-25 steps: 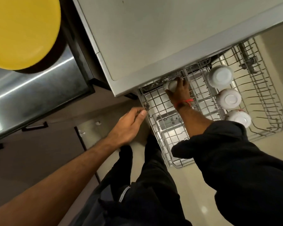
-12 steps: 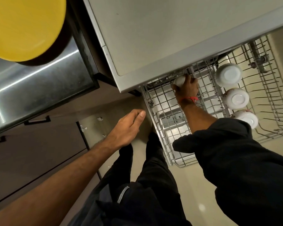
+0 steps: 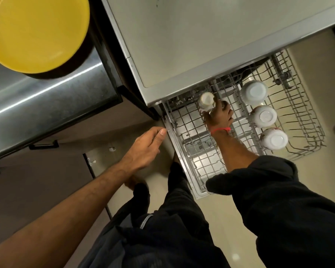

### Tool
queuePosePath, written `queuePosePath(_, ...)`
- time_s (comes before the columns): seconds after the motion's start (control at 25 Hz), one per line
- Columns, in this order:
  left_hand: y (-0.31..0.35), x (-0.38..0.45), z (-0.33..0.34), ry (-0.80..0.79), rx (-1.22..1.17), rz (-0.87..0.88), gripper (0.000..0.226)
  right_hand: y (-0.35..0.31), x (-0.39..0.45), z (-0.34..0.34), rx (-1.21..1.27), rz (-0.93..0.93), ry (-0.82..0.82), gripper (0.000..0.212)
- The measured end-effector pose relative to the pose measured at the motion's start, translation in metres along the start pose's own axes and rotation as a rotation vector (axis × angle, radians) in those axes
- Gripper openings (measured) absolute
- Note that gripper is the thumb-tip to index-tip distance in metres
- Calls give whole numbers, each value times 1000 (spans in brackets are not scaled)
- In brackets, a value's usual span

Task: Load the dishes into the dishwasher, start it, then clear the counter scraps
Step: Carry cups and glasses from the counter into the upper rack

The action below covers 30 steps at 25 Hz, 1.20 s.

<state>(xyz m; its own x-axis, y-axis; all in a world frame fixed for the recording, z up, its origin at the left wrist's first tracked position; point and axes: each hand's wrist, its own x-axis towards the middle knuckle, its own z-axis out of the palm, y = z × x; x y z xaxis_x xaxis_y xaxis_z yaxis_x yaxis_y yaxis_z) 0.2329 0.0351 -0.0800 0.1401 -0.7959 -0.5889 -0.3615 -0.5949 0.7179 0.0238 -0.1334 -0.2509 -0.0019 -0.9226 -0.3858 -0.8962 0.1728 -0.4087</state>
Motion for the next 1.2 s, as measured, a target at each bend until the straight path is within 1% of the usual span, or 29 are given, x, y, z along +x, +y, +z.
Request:
queuePosePath(0.08, -5, -12, -10, -3, 5, 38, 44, -1, -30, -6, 36, -36, 68, 55)
queuePosePath(0.2, -18, -40, -35, 28, 10, 136, 40, -18, -92, -9, 208, -216, 129, 36)
queuePosePath(0.28, -36, -60, -58, 72, 11, 205, 35, -44, -135, -9, 343, -300, 95, 29)
queuePosePath(0.36, -63, -81, -86, 145, 12, 248, 29, -78, -177, -3, 426, -376, 110, 25)
queuePosePath(0.48, -102, -109, -124, 257, -17, 239, 24, -138, -230, 12, 532, -476, 120, 20)
queuePosePath(0.6, -137, -140, -166, 403, -80, 239, 27, -209, -277, 32, 613, -583, 5, 18)
queuePosePath(0.8, -176, -179, -238, 638, -200, 248, 29, -329, -328, 48, 699, -743, -247, 21)
queuePosePath(0.92, -190, -189, -278, 800, -207, 243, 31, -388, -341, 51, 692, -739, -403, 27)
queuePosePath(1.0, -199, -194, -302, 903, -228, 207, 33, -420, -345, 56, 705, -712, -488, 31)
queuePosePath(1.2, -213, -192, -345, 1031, -225, 86, 40, -487, -334, 68, 759, -634, -585, 31)
